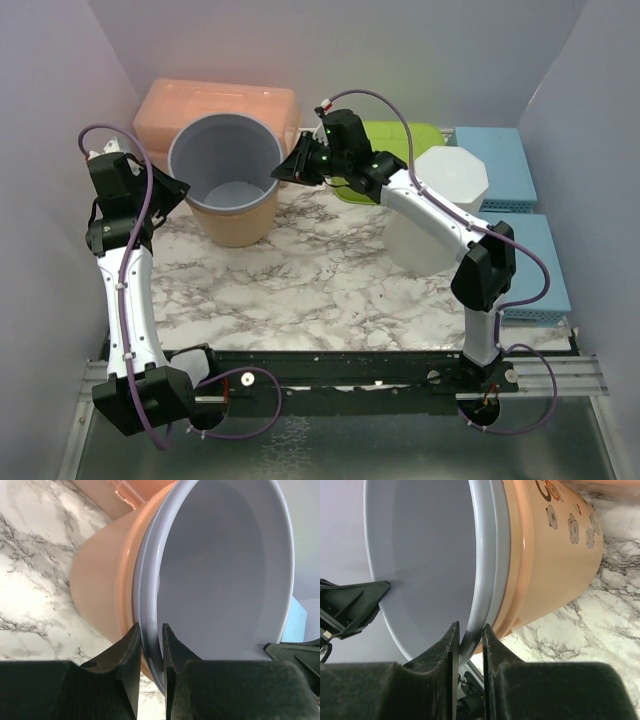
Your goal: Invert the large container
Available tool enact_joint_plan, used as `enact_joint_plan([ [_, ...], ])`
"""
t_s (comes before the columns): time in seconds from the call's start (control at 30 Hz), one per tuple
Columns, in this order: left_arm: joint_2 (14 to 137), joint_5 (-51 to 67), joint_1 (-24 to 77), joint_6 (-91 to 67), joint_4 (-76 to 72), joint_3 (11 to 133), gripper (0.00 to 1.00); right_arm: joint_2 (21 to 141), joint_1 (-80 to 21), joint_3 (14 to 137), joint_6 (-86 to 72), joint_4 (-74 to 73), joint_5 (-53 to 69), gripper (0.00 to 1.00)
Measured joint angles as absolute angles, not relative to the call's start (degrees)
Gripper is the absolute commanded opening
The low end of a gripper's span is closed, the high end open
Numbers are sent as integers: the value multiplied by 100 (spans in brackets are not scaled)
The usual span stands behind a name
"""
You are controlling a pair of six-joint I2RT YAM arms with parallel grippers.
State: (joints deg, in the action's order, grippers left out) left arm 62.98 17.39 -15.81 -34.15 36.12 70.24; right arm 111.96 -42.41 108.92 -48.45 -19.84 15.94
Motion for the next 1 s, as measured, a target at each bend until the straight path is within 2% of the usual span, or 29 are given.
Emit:
enact_joint_plan([
  [0.2, 6300, 1737, -1605, -3363, 3612, 7363, 4, 11177, -4215, 10927, -4919, -1815, 1824, 9],
  [0.63, 6302, 1737, -1619, -3358, 3607, 7524, 4, 11155, -4193, 10919, -5231, -1546, 1874, 11],
  [0.73, 6302, 1732, -1619, -3356, 3610, 7526, 0, 11155, -4193, 10919, -5247, -1525, 1894, 14],
  [0.87, 6302, 1734, -1619, -3275, 3607, 7550, 0, 11153, -4189, 10906, -5264, -1422, 1903, 22],
  [0.93, 6300, 1734, -1619, -3247, 3605, 7564, 0, 11113, -4178, 10774, -5360, -1225, 1905, 31],
  [1.0, 6300, 1734, -1619, -3229, 3594, 7572, 0, 11032, -4154, 10512, -5551, -886, 1953, 33],
])
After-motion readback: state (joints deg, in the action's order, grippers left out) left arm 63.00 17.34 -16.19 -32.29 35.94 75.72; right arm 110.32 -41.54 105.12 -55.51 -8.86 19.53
